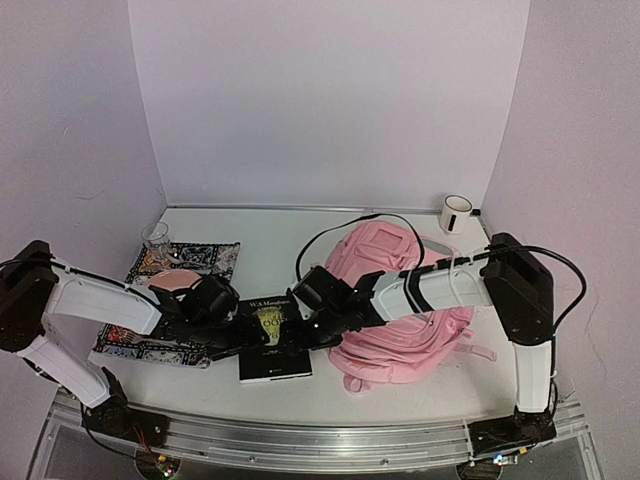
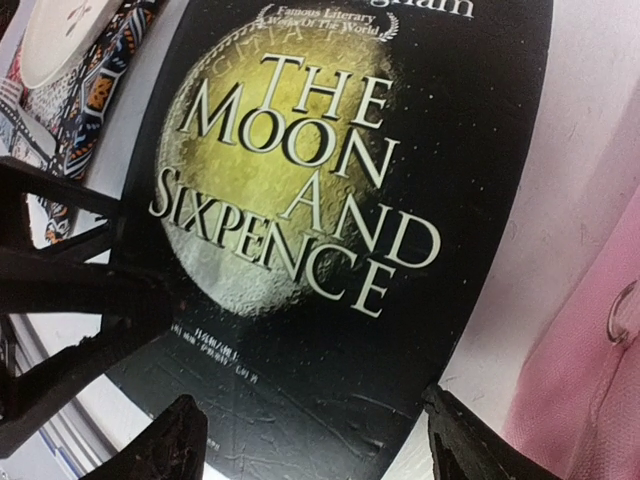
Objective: Pack the student bag
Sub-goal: Pick up the book at the center of the board.
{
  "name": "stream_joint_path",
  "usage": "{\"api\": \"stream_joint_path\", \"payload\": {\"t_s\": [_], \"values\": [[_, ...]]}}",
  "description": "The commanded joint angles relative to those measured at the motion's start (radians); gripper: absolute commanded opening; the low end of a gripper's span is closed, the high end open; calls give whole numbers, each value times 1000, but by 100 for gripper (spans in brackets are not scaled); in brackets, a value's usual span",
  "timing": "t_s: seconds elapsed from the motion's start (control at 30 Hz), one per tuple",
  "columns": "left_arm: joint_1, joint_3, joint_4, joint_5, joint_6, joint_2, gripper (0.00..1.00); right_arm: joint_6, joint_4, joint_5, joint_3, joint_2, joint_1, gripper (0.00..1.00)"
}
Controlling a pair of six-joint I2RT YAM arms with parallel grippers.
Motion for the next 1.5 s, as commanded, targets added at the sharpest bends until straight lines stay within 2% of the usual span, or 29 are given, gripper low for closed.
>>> {"api": "stream_joint_path", "payload": {"t_s": [0.0, 0.17, 0.33, 0.63, 0.77, 0.97, 1.2, 1.47], "values": [[2, -54, 28, 65, -57, 17, 84, 15, -71, 15, 14, 75, -5, 76], [2, -110, 113, 83, -133, -39, 84, -3, -71, -4, 21, 97, -4, 76], [1, -164, 268, 125, -212, -111, 84, 8, -7, -96, 6, 106, -5, 74], [2, -149, 307, 114, -223, -279, 83, 33, 122, -177, -49, 78, -5, 73], [1, -203, 402, 120, -272, -333, 79, 39, 152, -190, -54, 71, -5, 73], [0, -299, 542, 84, -342, -398, 67, 47, 202, -204, -72, 48, -5, 73], [-10, -358, 715, 37, -361, -430, 61, 66, 252, -247, -87, 36, -5, 72], [-38, -345, 853, 14, -339, -353, 57, 72, 295, -258, -112, -4, -6, 71]]}}
